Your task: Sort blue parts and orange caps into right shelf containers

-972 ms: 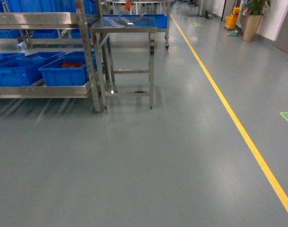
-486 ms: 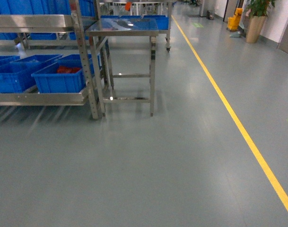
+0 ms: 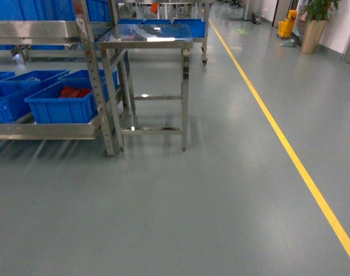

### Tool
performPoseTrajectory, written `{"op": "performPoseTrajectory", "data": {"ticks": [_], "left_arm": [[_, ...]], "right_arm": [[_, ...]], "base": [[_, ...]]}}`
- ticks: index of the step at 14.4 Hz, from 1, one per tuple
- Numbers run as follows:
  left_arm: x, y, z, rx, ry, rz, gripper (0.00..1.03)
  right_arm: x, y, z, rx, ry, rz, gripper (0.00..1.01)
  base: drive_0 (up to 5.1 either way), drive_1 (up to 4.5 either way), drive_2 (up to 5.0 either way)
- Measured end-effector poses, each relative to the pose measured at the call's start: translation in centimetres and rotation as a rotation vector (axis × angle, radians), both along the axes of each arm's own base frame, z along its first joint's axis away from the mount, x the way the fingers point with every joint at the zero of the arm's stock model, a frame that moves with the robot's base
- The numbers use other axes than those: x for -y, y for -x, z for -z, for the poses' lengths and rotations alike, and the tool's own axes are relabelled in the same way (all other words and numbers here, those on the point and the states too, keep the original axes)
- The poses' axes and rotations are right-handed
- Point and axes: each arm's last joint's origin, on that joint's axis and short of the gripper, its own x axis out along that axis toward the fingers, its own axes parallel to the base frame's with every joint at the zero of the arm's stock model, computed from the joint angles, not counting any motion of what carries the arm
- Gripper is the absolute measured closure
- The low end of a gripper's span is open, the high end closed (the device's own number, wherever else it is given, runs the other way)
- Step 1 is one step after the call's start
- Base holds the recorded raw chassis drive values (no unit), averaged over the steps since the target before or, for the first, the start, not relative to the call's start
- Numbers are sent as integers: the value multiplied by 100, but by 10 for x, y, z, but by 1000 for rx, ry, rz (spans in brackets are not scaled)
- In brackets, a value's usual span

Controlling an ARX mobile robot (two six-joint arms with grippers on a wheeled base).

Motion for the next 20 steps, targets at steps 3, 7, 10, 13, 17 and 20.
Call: {"op": "performPoseTrajectory", "data": {"ticks": [3, 7, 10, 13, 17, 20], "left_arm": [[0, 0, 0, 5, 0, 0, 60], [0, 0, 0, 3, 0, 1, 60], [0, 0, 0, 5, 0, 0, 60], [0, 0, 0, 0, 0, 0, 60], [0, 0, 0, 1, 0, 0, 60], [0, 0, 0, 2, 0, 0, 60]], "right_arm": [[0, 0, -1, 5, 0, 0, 56], [0, 0, 0, 4, 0, 0, 56], [0, 0, 0, 2, 0, 0, 56], [0, 0, 0, 0, 0, 0, 56], [0, 0, 0, -2, 0, 0, 56], [0, 0, 0, 3, 0, 0, 56]], "base": [[-2, 423, -428], [-4, 421, -430], [7, 433, -418], [10, 436, -415], [12, 438, -414], [1, 428, -425]]}}
